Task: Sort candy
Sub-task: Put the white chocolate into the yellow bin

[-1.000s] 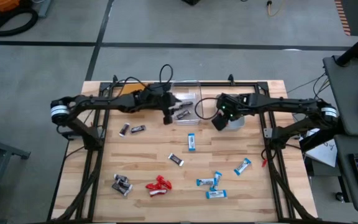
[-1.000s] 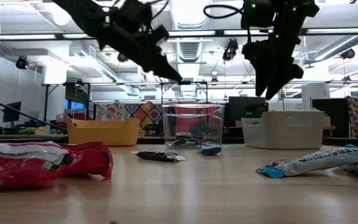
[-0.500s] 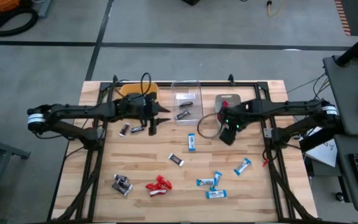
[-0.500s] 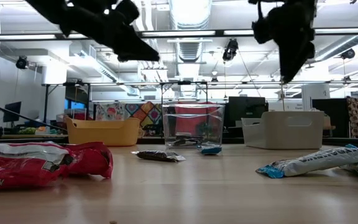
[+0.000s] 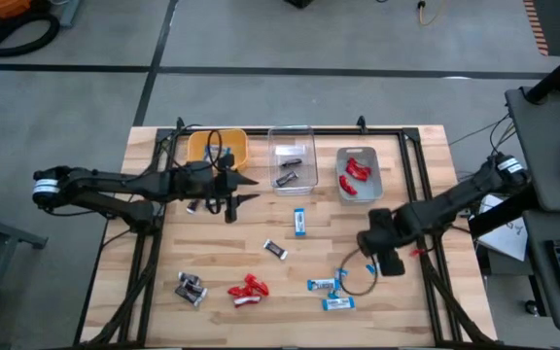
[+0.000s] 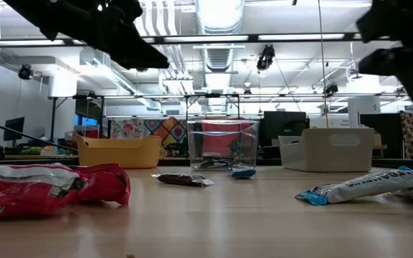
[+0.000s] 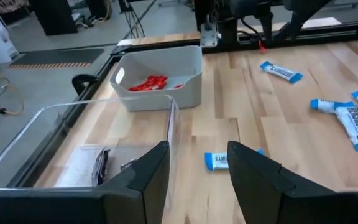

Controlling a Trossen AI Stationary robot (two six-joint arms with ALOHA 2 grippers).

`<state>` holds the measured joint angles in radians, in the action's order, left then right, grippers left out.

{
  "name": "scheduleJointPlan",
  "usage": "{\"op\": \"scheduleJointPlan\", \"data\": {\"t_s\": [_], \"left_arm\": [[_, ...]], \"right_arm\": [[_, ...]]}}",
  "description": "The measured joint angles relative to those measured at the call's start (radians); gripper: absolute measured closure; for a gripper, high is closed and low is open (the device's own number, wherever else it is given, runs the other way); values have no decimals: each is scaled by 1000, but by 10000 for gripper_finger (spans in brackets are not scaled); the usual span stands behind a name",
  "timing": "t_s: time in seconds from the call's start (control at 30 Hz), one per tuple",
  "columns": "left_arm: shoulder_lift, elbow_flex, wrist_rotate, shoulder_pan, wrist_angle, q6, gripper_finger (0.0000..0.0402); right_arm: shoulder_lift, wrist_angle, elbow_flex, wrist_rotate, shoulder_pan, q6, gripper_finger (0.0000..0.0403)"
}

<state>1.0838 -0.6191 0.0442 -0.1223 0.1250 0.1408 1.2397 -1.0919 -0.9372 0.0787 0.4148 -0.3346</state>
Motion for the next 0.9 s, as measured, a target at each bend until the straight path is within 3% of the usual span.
{"op": "scheduleJointPlan", "data": {"t_s": [0.27, 0.9], "left_arm": [[6, -5, 0, 0, 14, 19, 256], [23, -6, 1, 0, 16, 22, 256]], "right_arm": [[106, 83, 46, 0, 128, -57, 202], [361, 86, 42, -4, 135, 2, 202]]}}
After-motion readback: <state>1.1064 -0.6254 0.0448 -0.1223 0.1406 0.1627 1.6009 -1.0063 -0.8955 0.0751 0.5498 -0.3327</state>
